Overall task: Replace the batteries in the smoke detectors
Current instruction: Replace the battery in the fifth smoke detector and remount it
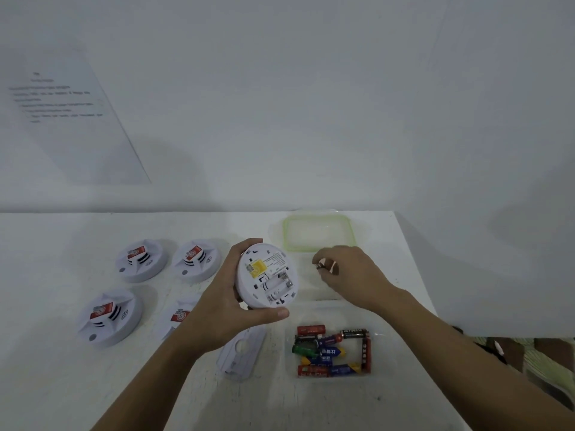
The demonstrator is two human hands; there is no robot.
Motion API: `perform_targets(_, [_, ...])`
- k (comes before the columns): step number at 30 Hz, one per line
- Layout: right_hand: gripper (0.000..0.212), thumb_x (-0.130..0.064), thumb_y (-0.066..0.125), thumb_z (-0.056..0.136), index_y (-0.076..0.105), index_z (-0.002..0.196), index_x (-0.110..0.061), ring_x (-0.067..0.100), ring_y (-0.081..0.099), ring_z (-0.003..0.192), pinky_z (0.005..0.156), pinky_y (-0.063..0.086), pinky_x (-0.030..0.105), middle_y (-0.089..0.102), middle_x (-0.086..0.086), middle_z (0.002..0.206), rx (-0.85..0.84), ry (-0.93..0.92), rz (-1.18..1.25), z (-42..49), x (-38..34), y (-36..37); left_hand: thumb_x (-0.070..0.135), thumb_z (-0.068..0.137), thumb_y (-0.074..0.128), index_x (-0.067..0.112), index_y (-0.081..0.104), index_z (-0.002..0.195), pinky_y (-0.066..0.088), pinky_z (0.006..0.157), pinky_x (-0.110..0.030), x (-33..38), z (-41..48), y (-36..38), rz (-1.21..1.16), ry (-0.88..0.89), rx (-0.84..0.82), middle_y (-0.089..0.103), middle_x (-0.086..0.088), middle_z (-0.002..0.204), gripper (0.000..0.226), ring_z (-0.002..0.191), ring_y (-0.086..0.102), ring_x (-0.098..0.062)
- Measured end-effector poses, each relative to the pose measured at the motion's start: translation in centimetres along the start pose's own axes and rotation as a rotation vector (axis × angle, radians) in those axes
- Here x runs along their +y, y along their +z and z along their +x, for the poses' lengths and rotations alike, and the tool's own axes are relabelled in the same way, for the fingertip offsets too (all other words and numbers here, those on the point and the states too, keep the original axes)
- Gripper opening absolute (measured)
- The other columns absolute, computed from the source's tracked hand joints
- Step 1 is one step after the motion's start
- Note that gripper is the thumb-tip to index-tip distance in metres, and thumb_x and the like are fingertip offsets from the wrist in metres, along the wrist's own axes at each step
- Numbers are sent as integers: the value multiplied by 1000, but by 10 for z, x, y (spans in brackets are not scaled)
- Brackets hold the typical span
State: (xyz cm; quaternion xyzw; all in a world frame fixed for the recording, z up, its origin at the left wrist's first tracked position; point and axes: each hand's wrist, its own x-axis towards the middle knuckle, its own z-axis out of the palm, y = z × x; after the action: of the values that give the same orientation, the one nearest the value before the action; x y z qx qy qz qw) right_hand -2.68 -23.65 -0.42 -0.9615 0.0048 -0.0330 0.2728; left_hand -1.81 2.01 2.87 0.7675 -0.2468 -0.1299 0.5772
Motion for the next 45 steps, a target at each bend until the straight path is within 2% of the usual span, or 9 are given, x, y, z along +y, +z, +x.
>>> perform_targets(5, [8, -12, 73, 91, 73, 96, -19, 15, 72, 70, 59, 56, 26, 75, 2, 79, 233, 148, 716, -26, -39, -14, 6, 66, 90, 35, 39, 137, 54, 81, -13, 7, -4, 2, 0, 30, 46, 58, 32, 118, 92, 119, 56, 4])
perform_targets(8, [9, -9, 75, 89, 72, 97, -11, 23, 74, 74, 63, 58, 29, 77, 7, 78, 299, 130, 925, -40, -60, -18, 8, 64, 91, 34, 39, 137, 54, 80, -12, 8, -7, 4, 9, 48, 97, 56, 34, 116, 93, 118, 57, 4])
perform_targets(12, [9, -18, 79, 86, 73, 93, -20, 15, 73, 78, 72, 55, 36, 77, -6, 79, 297, 71, 855, -52, -79, -11, 17, 62, 95, 34, 38, 139, 57, 88, -21, 8, -9, 6, 22, 73, 135, 55, 23, 125, 98, 123, 56, -6])
perform_targets(15, [10, -25, 78, 87, 72, 92, -30, 6, 69, 86, 73, 49, 28, 74, -19, 83, 328, 51, 733, -56, -81, -5, 26, 59, 93, 36, 36, 139, 56, 96, -25, 8, -11, 7, 56, 97, 142, 52, 24, 128, 99, 126, 54, -7])
perform_targets(18, [10, -31, 78, 86, 74, 93, -38, 6, 64, 99, 78, 44, 22, 73, -18, 92, 351, 37, 689, -56, -80, -4, 30, 59, 91, 38, 35, 138, 54, 98, -22, 11, -15, 8, 75, 104, 134, 51, 28, 127, 97, 126, 52, -4])
perform_targets(23, [7, -28, 81, 83, 75, 87, -32, 8, 63, 101, 76, 46, 17, 66, -14, 101, 327, -32, 716, -57, -85, 0, 35, 60, 90, 32, 33, 142, 54, 102, -32, 14, -16, 6, 89, 130, 122, 49, 12, 137, 100, 130, 52, -14])
perform_targets(30, [11, -29, 85, 77, 82, 86, -22, 6, 64, 95, 71, 44, 13, 68, -11, 97, 328, -17, 704, -55, -82, 4, 45, 61, 86, 29, 32, 142, 53, 104, -43, 14, -16, 2, 126, 140, 101, 46, 9, 138, 99, 130, 51, -17])
perform_targets(39, [11, -28, 76, 87, 83, 92, -22, 0, 61, 101, 77, 52, 12, 60, -10, 109, 304, -28, 733, -57, -87, 14, 30, 60, 89, 37, 34, 137, 52, 95, -17, 15, -12, 7, 64, 120, 139, 47, 23, 131, 95, 128, 50, -5])
perform_targets(45, [30, -39, 66, 92, 83, 81, -17, 3, 64, 99, 82, 54, 19, 62, -12, 107, 177, 29, 798, -52, -81, 9, 4, 67, 90, 29, 33, 139, 56, 85, -17, 17, -11, 7, -15, 93, 58, 51, 19, 129, 95, 120, 57, -2])
